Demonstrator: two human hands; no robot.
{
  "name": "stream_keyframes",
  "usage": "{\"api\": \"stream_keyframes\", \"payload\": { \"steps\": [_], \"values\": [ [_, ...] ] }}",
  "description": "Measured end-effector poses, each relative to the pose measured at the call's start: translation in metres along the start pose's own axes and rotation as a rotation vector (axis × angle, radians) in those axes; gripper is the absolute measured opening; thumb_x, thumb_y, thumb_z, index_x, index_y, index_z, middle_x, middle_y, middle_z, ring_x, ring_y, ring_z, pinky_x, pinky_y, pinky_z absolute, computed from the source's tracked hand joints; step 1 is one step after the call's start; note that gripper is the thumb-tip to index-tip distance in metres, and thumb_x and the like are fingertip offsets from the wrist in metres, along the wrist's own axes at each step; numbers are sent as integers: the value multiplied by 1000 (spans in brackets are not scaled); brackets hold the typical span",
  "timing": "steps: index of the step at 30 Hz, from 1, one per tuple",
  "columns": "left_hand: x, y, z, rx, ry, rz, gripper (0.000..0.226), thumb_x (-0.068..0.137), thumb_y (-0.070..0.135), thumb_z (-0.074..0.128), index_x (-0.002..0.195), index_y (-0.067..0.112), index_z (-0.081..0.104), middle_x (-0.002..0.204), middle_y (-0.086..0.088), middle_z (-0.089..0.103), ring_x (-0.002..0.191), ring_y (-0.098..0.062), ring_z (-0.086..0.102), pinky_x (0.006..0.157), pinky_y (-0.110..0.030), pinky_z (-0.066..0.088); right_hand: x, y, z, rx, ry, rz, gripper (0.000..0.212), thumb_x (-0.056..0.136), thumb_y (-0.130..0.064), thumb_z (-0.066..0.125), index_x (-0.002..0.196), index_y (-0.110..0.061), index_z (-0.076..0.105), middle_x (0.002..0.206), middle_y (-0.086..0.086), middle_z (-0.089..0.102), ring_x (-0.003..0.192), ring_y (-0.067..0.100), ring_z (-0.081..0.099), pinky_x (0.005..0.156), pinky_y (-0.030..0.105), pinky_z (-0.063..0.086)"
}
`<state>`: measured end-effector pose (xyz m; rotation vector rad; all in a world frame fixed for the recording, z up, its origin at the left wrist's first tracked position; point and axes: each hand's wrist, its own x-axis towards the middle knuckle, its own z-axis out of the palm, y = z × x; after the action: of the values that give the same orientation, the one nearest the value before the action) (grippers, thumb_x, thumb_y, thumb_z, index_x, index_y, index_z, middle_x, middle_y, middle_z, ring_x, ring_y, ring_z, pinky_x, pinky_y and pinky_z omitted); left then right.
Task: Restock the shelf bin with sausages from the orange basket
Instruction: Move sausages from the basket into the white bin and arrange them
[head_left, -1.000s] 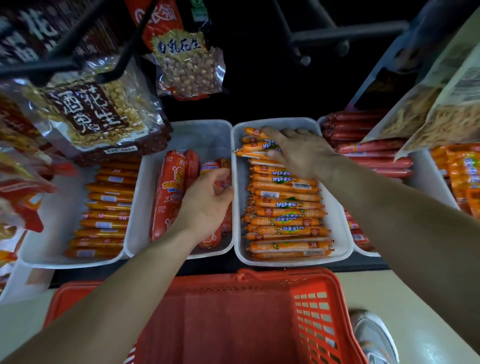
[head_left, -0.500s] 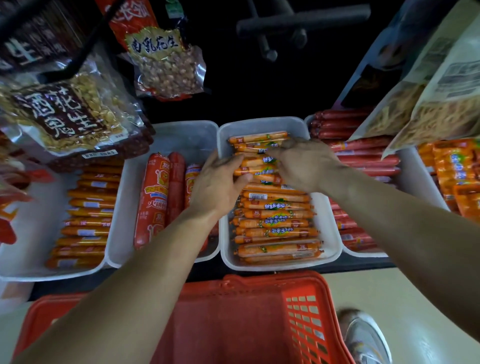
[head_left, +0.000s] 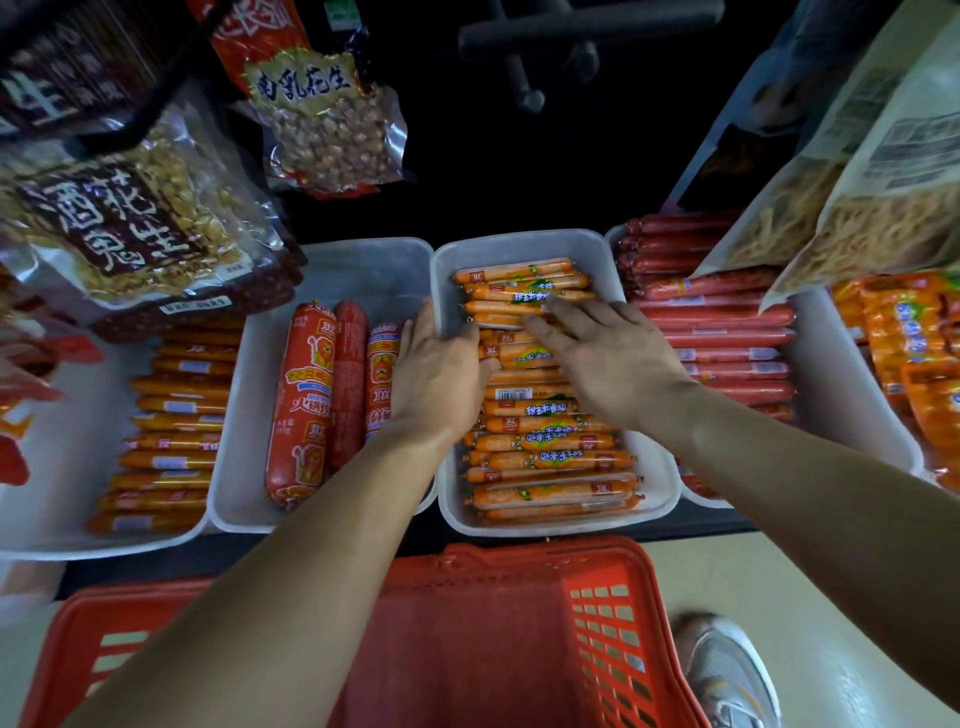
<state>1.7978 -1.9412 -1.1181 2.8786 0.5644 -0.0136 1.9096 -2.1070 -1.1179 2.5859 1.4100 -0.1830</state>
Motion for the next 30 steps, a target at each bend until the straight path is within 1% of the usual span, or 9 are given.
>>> {"api": "stream_keyframes", "payload": {
  "steps": [4,7,9,11,13,15,18,23,30],
  "values": [
    [0,1,-1,-16,31,-42,45,96,50,54,134,28,55,137,-14,57,137,-35,40,117,-49,27,11,-9,-1,-21,-59,72,72,100,-62,10,159,-26,-10,168,8,-3,154,29,6,122,53,1],
    [-5,-1,8,35,29,10,44,100,46,44,142,32,47,125,-5,66,127,-35,49,116,-49,27,6,-11,2,-39,-99,53,80,95,-69,4,155,-23,-22,167,9,-10,154,29,0,123,52,0],
    [-10,0,13,61,8,4,51,103,42,37,152,30,31,145,-3,49,139,-37,33,117,-51,25,2,-12,5,-66,-131,62,85,93,-73,4,152,-21,-29,166,11,-17,154,28,-9,122,52,-7],
    [-9,2,16,137,-49,-23,57,105,44,28,157,27,13,164,-4,16,149,-38,7,121,-52,14,7,-12,6,-107,-135,95,86,92,-74,2,152,-20,-29,164,13,-22,153,29,-15,121,53,-9],
    [-2,7,15,244,-114,-30,64,104,49,24,158,25,1,167,-2,-5,150,-39,-10,122,-52,3,17,-13,6,-133,-128,129,86,92,-73,2,153,-20,-27,164,14,-24,152,30,-18,121,55,-9],
    [4,9,11,306,-174,-13,70,103,46,33,158,23,-4,166,-2,-10,148,-42,-16,121,-54,-2,21,-12,5,-134,-119,139,86,92,-73,3,154,-20,-25,164,14,-22,152,31,-18,120,56,-9],
    [0,5,6,200,-156,-9,73,101,37,42,159,20,2,167,-5,-4,150,-39,-13,123,-50,0,13,-6,5,-101,-100,106,80,95,-69,1,155,-22,-24,164,11,-22,153,27,-17,120,56,-10],
    [-18,8,7,-57,39,-9,61,101,31,42,157,17,21,165,-5,15,153,-27,-1,124,-42,7,14,4,4,-146,-86,86,70,100,-60,5,156,-27,-21,167,6,-16,154,26,-12,119,58,-11],
    [-24,25,-4,-358,100,-17,57,100,22,46,154,15,30,160,-4,30,147,-20,28,118,-39,32,33,15,-10,-137,-83,85,70,101,-60,14,158,-29,-14,167,6,-14,154,25,-11,120,58,-11]
  ]
}}
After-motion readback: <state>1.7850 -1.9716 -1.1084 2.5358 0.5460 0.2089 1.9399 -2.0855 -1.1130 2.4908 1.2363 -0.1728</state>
